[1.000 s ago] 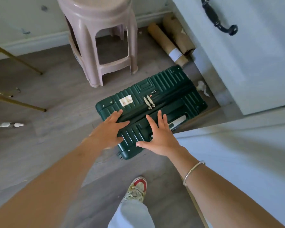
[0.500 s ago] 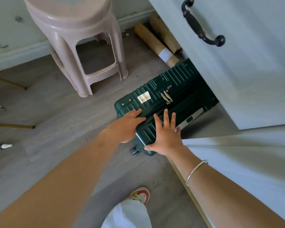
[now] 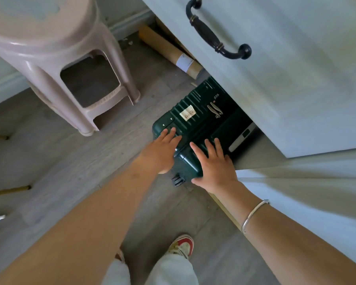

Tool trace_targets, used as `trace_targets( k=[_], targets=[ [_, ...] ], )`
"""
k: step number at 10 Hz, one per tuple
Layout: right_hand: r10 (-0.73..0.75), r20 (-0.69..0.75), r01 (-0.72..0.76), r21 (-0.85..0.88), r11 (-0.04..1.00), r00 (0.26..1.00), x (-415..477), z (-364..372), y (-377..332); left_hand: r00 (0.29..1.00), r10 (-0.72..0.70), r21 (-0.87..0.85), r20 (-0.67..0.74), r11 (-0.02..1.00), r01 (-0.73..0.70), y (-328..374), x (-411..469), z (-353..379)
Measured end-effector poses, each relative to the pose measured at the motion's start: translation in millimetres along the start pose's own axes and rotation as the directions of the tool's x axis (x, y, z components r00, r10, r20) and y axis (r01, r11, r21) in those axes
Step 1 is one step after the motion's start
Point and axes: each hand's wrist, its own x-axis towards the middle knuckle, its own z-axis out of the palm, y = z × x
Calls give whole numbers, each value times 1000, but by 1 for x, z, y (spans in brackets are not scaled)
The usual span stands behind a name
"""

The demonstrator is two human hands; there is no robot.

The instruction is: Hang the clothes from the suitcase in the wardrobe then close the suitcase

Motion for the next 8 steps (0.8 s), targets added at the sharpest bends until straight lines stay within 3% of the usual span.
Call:
trace_targets(
  k=[4, 6, 7, 8],
  targets=[
    [191, 30, -191, 22, 981, 981, 10, -6, 16, 979, 203, 174, 17, 964, -203, 2, 32, -28],
    [304, 87, -311, 90, 946, 949, 19, -21, 14, 959, 254, 262, 127, 924, -279, -5, 50, -48],
    [310, 173, -343, 222, 913, 935, 18, -33, 14, 948, 237, 253, 211, 924, -287, 1, 45, -58],
    [303, 237, -383, 498, 778, 923, 5, -43, 7, 949, 205, 168, 239, 954, -248, 5, 31, -74]
  ],
)
